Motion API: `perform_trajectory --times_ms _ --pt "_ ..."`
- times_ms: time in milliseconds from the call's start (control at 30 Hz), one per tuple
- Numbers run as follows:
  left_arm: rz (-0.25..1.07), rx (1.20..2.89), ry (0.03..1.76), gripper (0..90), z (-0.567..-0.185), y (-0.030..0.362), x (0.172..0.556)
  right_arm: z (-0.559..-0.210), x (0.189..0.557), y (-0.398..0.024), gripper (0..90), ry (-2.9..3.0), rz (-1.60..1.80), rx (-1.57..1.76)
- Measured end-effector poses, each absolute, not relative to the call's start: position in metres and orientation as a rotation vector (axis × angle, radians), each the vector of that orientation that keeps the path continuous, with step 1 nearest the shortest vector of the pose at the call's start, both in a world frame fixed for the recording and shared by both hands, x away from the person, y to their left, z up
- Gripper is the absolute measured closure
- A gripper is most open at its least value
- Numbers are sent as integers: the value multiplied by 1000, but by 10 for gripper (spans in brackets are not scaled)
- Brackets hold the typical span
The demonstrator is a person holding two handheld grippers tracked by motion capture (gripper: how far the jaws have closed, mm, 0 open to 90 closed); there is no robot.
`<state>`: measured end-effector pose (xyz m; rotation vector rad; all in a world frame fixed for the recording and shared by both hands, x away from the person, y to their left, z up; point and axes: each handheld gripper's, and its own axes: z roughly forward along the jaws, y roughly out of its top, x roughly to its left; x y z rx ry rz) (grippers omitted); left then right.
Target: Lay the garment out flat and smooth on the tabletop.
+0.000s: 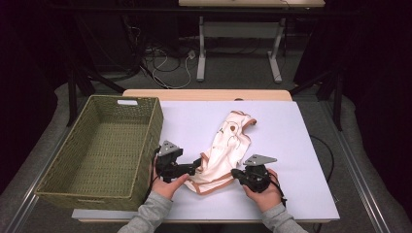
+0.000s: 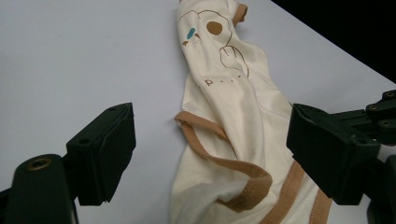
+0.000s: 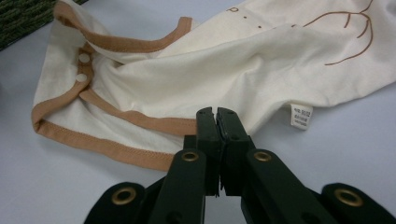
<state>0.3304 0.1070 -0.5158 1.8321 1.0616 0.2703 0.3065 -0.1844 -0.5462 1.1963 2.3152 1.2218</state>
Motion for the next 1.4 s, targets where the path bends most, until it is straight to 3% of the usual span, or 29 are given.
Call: perform_trajectory --times_ms 733,1133,1400 --pt "268 1833 1063 168 -518 103 334 -534 303 -228 888 2296 1164 1263" --pt "192 1902 1069 393 -532 72 362 -535 304 -257 888 2228 1154 1330" --pt "60 1892 1156 457 -547 58 377 -536 306 -261 888 2213 1149 1329"
